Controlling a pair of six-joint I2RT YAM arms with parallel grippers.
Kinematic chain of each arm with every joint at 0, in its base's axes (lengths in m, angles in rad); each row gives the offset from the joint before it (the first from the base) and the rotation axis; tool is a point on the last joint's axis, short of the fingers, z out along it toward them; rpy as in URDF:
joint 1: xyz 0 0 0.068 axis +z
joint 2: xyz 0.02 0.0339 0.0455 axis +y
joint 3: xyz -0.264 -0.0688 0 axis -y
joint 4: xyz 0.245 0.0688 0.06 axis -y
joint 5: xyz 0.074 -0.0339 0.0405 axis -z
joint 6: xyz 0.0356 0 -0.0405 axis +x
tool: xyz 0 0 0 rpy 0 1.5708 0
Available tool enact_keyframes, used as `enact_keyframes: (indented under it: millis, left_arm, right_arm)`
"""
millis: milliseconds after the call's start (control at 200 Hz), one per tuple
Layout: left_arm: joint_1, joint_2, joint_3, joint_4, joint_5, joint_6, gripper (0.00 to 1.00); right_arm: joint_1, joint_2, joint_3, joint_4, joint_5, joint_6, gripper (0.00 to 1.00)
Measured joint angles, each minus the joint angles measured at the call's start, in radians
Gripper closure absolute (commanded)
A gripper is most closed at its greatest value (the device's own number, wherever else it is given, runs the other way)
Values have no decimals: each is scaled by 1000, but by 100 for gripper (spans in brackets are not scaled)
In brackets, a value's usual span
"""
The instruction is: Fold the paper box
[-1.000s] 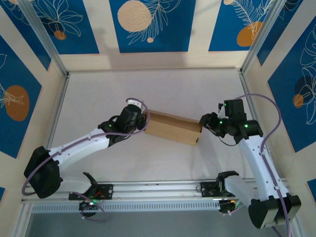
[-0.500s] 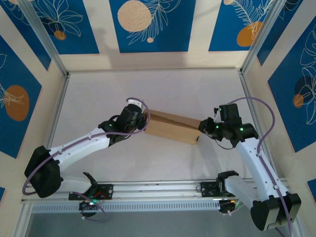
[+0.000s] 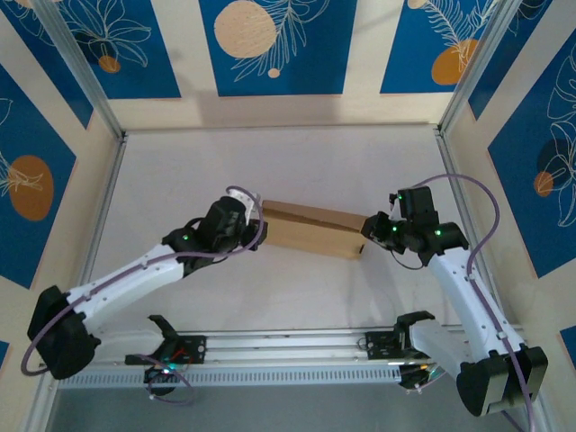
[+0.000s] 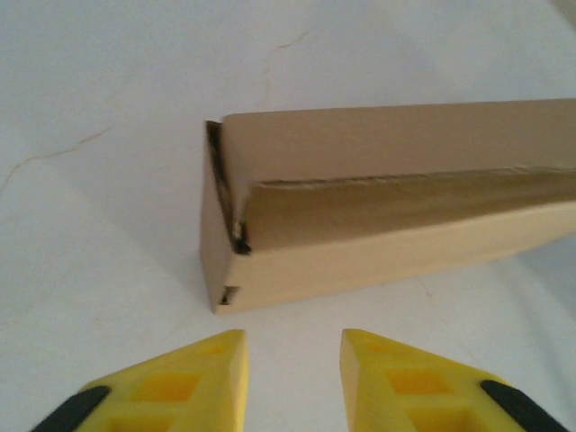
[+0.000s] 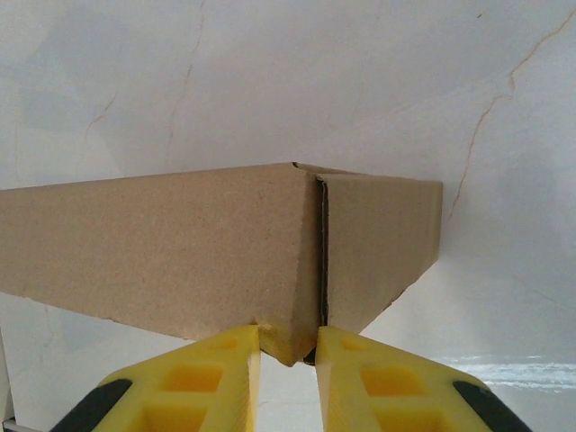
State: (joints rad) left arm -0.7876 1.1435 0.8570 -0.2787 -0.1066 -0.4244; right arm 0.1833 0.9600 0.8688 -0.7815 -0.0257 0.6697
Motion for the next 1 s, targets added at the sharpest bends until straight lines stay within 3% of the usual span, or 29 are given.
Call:
enact_keyframes:
  millis: [105, 300, 395, 495, 690, 1000]
  left_arm:
    - [9, -52, 8, 2, 76, 6, 71]
    - [110, -18, 107, -7, 130, -21, 43]
    - [175, 31, 146, -6, 128, -42, 40]
    - [204, 105, 175, 3, 131, -60, 40]
    - [210, 216, 164, 43, 167, -106, 51]
    - [210, 190, 19, 237, 226, -203, 72]
  right_arm:
    - [0, 3, 0, 4, 0, -6, 75]
    - [6, 7, 4, 4, 3, -12, 75]
    - [10, 7, 4, 4, 4, -14, 75]
    - [16, 7, 5, 4, 9, -14, 75]
    - [22, 7, 6, 3, 19, -15, 75]
    - [26, 8, 10, -5, 27, -26, 76]
